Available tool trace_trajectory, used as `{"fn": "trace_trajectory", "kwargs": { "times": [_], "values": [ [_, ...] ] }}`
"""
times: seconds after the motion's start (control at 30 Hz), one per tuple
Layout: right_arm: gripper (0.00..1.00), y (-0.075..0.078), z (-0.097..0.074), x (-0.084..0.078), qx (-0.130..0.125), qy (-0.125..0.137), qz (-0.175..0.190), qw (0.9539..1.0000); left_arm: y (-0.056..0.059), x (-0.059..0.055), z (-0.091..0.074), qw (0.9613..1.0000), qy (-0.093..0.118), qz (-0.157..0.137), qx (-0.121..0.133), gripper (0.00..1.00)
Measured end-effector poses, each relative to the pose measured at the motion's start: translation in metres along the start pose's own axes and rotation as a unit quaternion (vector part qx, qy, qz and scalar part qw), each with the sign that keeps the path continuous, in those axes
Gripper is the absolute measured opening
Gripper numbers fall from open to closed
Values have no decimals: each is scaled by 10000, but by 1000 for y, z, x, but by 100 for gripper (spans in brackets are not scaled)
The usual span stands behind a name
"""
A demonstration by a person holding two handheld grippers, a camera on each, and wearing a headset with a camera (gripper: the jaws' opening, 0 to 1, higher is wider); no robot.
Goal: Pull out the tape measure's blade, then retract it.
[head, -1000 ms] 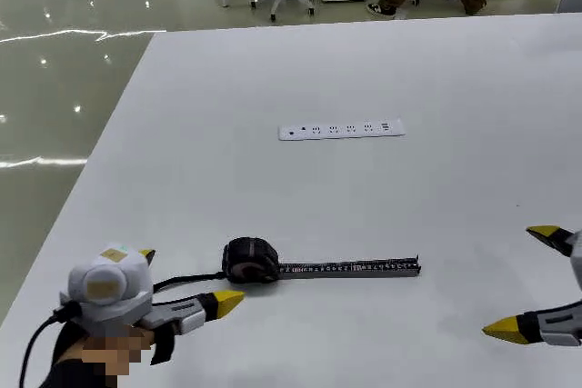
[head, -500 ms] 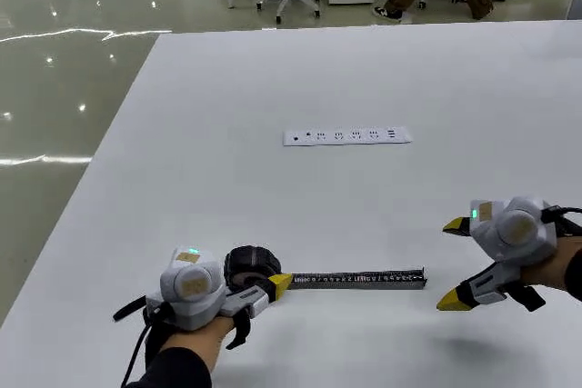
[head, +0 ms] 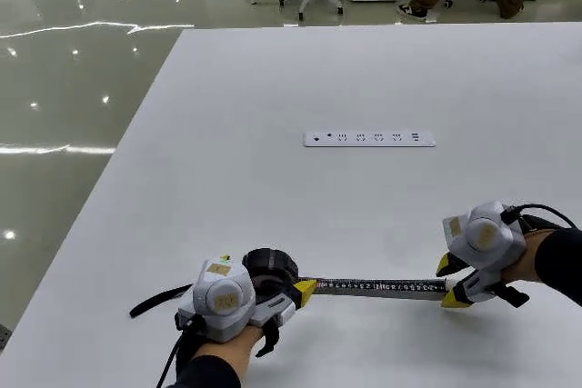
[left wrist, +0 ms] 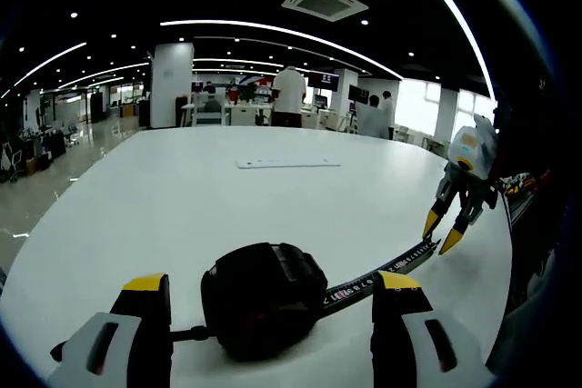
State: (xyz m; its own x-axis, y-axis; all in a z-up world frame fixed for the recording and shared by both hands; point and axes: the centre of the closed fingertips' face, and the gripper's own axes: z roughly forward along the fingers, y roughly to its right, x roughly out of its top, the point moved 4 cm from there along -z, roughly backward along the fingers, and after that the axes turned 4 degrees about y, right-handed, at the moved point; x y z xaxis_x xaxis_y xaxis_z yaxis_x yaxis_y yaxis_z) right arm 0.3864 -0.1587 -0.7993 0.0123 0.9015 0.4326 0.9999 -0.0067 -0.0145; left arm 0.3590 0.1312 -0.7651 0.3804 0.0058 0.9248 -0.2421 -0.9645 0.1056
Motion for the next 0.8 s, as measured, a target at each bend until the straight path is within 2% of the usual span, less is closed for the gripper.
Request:
{"fn": "trace_trajectory", "kwargs": {
  "times": [0.13,0.2,0.27,0.5,0.63,0.7,0.8],
  "values": [
    [20,-2,4,-3,-20,-109,10,9999,-4,0,4,9999,-74,-84,130,88],
    [17,0,5,-3,-125,-105,-182,9997,-3,-2,4,9998,-101,-138,139,86],
    [12,-2,4,-2,-111,-72,-37,9999,-3,-4,6,9996,-152,-147,164,84],
    [11,-4,5,-2,-237,-79,-3,9997,-3,-7,10,9988,-263,-302,295,79],
    [11,-3,5,-2,-211,-34,-13,9998,-2,-6,15,9983,-291,-348,369,76],
    [11,-2,4,-2,-177,-12,-58,9998,-1,-6,16,9982,-340,-276,409,74],
    [12,-1,4,-4,-217,-6,224,9995,-2,-8,17,9977,-410,-292,460,70]
  ]
}}
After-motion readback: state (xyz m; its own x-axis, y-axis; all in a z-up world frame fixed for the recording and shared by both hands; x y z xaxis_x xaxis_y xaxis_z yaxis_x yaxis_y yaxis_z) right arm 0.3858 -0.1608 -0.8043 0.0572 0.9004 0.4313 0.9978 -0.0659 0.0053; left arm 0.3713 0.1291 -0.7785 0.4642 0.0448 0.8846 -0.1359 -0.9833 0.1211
